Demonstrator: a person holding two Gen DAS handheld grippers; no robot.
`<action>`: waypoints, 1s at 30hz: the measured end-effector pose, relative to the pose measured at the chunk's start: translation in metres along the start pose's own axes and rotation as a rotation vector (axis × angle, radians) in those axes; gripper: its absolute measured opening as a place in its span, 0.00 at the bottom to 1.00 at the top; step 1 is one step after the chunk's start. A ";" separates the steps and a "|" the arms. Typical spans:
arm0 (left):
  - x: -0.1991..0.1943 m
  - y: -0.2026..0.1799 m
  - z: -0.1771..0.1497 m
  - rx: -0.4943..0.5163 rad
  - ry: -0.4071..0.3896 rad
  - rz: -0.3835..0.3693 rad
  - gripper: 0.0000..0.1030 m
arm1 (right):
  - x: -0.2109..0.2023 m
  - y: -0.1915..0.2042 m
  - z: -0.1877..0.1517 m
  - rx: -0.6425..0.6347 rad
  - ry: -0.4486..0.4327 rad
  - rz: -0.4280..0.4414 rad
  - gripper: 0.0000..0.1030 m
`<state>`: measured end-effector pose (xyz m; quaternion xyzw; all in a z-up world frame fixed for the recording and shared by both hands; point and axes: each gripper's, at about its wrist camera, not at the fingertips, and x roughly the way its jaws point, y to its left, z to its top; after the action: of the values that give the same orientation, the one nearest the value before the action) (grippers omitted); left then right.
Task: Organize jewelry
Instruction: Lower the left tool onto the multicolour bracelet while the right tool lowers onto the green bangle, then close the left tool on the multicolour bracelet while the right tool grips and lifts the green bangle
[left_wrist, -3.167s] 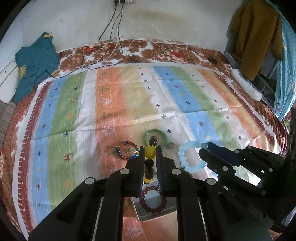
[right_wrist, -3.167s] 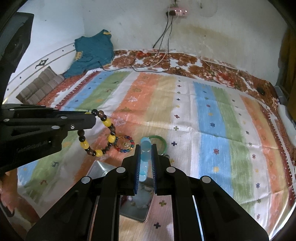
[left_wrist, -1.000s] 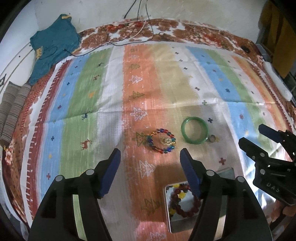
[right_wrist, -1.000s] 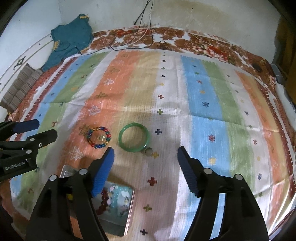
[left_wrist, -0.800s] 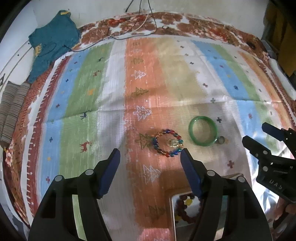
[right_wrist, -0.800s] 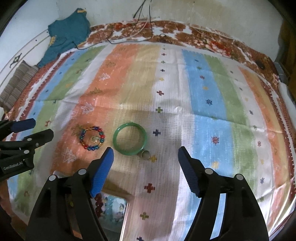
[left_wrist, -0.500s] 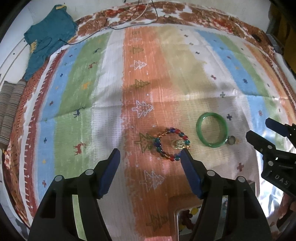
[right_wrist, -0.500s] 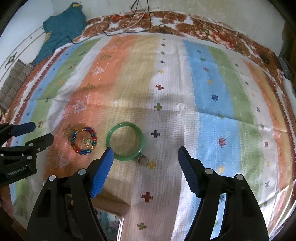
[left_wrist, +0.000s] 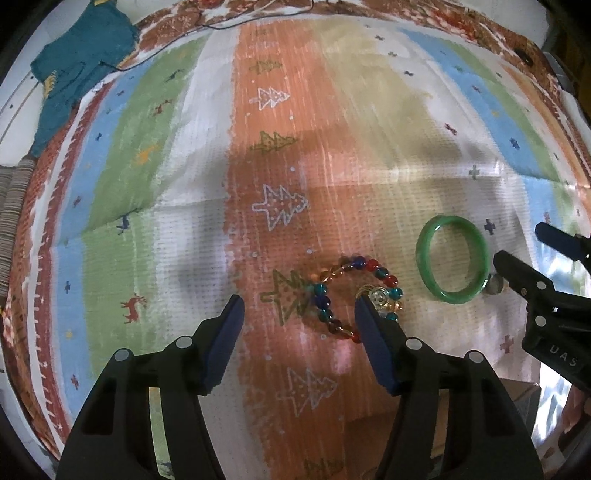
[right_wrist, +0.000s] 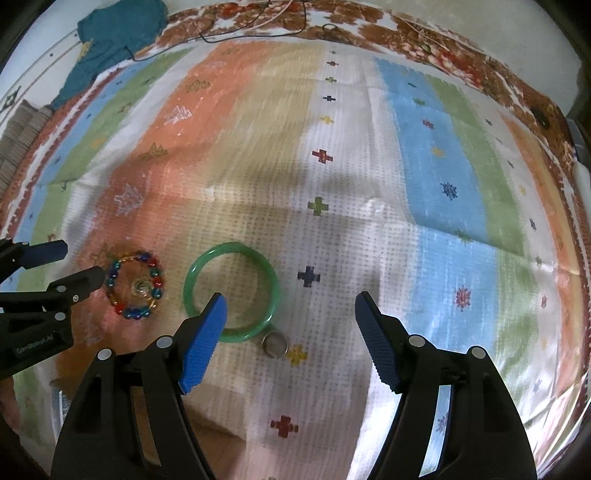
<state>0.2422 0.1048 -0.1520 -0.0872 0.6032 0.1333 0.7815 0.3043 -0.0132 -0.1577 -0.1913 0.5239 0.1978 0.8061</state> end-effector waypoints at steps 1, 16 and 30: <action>0.002 0.000 0.001 -0.002 0.004 -0.001 0.59 | 0.001 0.000 0.001 -0.004 -0.005 -0.010 0.65; 0.032 -0.009 0.004 0.048 0.063 0.026 0.53 | 0.039 0.004 0.006 -0.042 0.073 -0.004 0.43; 0.032 -0.005 0.001 0.037 0.053 0.013 0.09 | 0.033 0.005 0.004 -0.032 0.050 0.020 0.08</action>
<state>0.2526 0.1041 -0.1826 -0.0722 0.6267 0.1247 0.7658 0.3172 -0.0032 -0.1869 -0.2038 0.5426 0.2096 0.7875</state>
